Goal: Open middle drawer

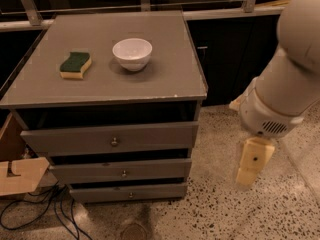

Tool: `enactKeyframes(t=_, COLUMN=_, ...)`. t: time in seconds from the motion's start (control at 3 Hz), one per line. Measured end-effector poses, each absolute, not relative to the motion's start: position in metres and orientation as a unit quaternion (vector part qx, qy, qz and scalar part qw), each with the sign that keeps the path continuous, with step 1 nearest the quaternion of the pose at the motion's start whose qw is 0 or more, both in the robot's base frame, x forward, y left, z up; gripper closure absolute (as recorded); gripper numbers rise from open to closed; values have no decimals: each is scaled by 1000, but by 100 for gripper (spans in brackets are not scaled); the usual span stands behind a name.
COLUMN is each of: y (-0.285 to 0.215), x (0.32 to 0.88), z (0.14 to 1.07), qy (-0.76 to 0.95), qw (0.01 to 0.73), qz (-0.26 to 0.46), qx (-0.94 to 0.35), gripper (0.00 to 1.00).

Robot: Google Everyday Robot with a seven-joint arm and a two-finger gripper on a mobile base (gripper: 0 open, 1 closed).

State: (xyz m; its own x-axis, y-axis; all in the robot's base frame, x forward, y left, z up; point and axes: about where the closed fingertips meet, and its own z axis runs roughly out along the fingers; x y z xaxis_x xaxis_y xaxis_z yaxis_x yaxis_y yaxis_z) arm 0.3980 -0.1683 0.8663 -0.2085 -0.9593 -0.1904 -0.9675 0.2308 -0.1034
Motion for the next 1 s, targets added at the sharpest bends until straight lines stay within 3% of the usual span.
enactKeyframes(t=1.0, y=-148, x=389, z=781, qy=782, qw=83, qz=57, qx=-616, gripper=0)
